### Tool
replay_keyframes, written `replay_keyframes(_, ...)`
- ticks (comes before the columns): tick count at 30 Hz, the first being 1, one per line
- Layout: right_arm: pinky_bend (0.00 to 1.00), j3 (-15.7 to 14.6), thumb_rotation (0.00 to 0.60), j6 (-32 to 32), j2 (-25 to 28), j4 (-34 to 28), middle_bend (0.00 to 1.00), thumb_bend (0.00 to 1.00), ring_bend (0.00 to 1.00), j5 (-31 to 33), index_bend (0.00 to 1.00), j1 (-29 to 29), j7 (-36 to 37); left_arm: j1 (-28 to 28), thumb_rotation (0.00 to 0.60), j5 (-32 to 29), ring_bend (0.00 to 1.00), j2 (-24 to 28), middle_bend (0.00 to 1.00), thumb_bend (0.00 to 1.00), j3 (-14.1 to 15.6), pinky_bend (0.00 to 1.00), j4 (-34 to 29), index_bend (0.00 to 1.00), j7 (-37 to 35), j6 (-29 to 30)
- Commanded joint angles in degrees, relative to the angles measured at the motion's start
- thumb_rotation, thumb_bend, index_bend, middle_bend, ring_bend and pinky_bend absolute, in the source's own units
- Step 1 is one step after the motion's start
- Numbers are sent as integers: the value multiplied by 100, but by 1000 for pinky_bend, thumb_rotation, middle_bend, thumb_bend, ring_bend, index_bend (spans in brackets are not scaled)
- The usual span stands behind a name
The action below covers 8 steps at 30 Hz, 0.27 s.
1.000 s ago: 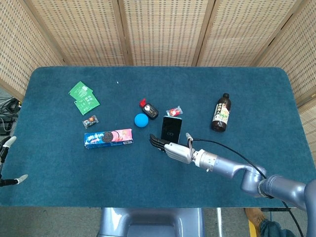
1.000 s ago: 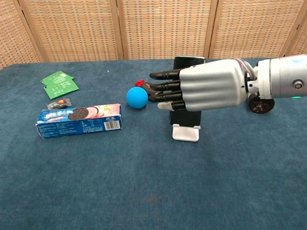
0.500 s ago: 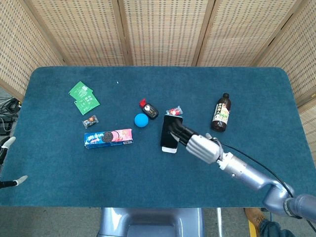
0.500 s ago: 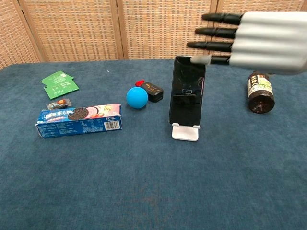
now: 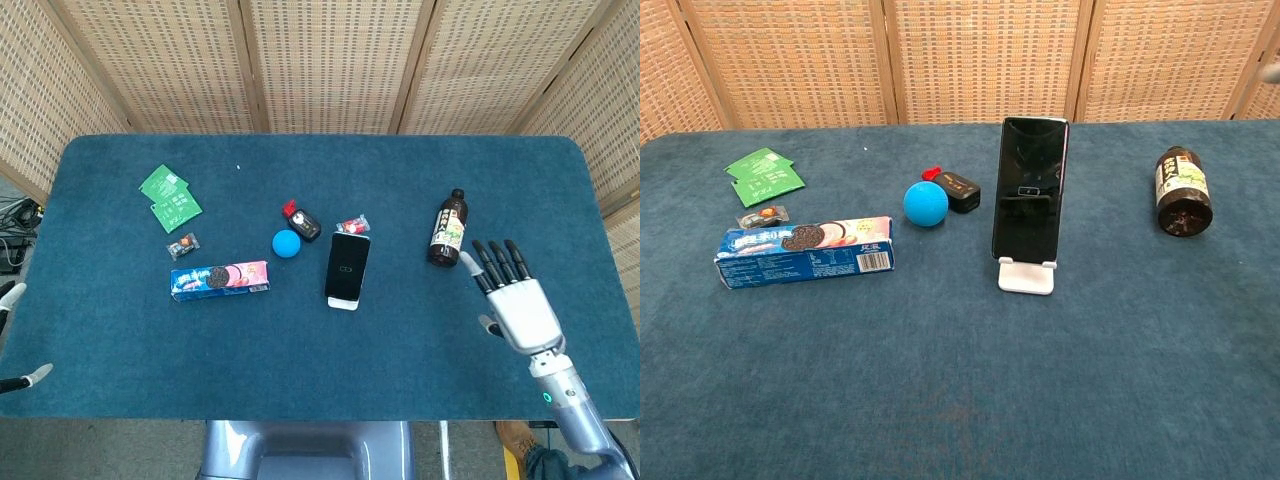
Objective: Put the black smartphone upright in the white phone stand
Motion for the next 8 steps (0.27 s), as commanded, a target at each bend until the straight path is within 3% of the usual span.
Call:
replay_keyframes(1, 0, -270, 600, 607, -266, 358, 0, 0, 0, 277, 0, -736, 845, 93, 600, 151, 0, -6, 0, 0, 61, 0, 41, 0, -57, 175)
replay_keyframes(8, 0, -356, 600, 954, -450, 559, 0, 0, 0, 134, 0, -1070, 1080, 177, 600, 279, 0, -17, 0, 0, 103, 0, 57, 0, -50, 355)
